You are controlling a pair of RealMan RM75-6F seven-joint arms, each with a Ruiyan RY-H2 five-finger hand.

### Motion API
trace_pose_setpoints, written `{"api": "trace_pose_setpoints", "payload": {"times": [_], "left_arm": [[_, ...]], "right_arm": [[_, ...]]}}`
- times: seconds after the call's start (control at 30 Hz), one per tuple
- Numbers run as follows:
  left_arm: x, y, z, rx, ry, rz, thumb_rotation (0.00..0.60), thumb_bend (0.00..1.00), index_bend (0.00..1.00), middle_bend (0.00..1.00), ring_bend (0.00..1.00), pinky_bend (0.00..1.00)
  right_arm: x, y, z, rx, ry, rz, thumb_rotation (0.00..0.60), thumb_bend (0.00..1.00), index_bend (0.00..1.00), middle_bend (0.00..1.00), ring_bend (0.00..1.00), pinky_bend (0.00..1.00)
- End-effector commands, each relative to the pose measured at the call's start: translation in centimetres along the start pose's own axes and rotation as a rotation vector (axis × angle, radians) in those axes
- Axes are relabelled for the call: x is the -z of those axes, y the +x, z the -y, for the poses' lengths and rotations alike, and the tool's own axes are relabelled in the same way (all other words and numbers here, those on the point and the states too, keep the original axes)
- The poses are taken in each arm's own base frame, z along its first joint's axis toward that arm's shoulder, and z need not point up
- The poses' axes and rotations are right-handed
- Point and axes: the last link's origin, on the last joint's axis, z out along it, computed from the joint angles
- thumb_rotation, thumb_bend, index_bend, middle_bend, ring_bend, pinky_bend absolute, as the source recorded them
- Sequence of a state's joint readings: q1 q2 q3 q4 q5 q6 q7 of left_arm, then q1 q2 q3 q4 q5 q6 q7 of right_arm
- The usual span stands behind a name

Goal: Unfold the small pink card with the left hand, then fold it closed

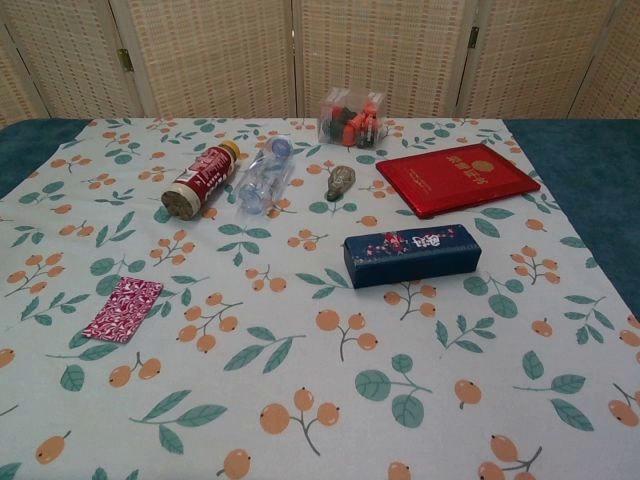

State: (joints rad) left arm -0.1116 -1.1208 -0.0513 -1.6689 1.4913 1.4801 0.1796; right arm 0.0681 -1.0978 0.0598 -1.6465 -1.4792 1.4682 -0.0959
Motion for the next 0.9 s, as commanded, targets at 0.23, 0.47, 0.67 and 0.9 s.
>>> {"api": "trace_pose_setpoints", "payload": {"times": [0.23, 0.47, 0.67, 0.9], "left_arm": [[0.0, 0.0, -0.1, -0.004, -0.001, 0.001, 0.600, 0.32, 0.14, 0.02, 0.00, 0.00], [0.0, 0.1, -0.3, -0.001, -0.008, -0.003, 0.600, 0.32, 0.15, 0.02, 0.00, 0.00], [-0.4, 0.4, -0.9, 0.015, -0.060, 0.008, 0.600, 0.32, 0.15, 0.02, 0.00, 0.00], [-1.6, 0.8, -2.2, 0.018, -0.176, 0.029, 0.600, 0.37, 0.18, 0.02, 0.00, 0.00]], "right_arm": [[-0.1, 0.0, -0.1, 0.001, 0.000, 0.001, 0.600, 0.32, 0.00, 0.00, 0.00, 0.00], [-0.1, 0.0, -0.3, -0.006, -0.002, -0.003, 0.600, 0.32, 0.00, 0.00, 0.00, 0.00], [-0.2, 0.3, -0.3, -0.005, 0.001, -0.008, 0.600, 0.32, 0.00, 0.00, 0.00, 0.00], [-0.4, 0.6, -0.2, -0.001, 0.007, -0.013, 0.600, 0.32, 0.00, 0.00, 0.00, 0.00]]}}
